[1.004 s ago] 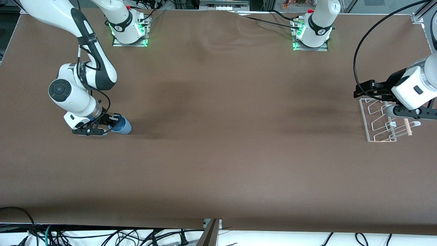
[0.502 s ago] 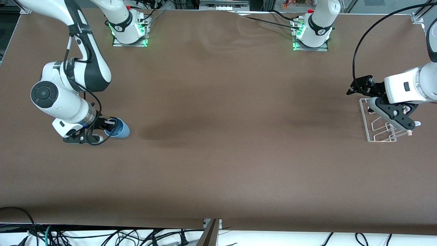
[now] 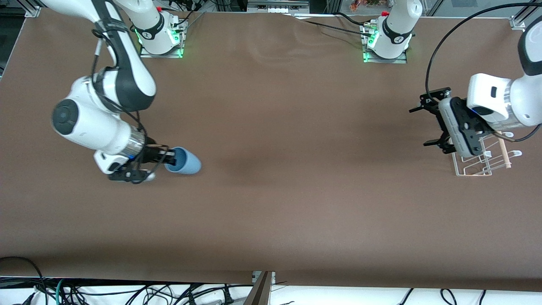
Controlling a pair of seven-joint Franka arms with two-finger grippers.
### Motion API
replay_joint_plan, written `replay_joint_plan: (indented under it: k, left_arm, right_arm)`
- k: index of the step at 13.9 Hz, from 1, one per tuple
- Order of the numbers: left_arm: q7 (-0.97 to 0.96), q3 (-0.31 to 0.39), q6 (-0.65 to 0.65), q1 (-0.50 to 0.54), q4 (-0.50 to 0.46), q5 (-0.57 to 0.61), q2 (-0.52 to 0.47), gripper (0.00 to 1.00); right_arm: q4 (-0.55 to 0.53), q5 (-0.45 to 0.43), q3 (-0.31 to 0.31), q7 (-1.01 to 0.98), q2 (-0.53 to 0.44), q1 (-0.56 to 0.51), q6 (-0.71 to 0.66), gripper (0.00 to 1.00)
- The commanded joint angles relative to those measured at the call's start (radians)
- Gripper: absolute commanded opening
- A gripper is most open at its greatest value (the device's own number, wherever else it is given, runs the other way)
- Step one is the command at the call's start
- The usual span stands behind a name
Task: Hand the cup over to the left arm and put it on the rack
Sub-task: 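Lift the cup with the right gripper while the left gripper approaches it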
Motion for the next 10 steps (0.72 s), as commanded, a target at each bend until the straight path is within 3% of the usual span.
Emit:
replay_joint_plan:
  k: [1, 6, 10]
  left_arm:
    - [0.136, -0.053, 0.049, 0.008, -0.011, -0.044, 0.011, 1.0]
    - [0.244, -0.162, 0.247, 0.01, -0.083, -0.058, 0.013, 1.0]
    - [0.342, -0.239, 0.478, 0.007, -0.163, -0.044, 0.014, 1.0]
  right_arm:
    - [0.121, 0.183, -0.008, 0.012, 0.097, 0.061, 0.004, 0.0]
    - [0.229, 0.496, 0.003, 0.008, 0.172, 0.187, 0.107, 0.0]
    - [0.296, 0.593, 0.011, 0.008, 0.182, 0.271, 0.181, 0.0]
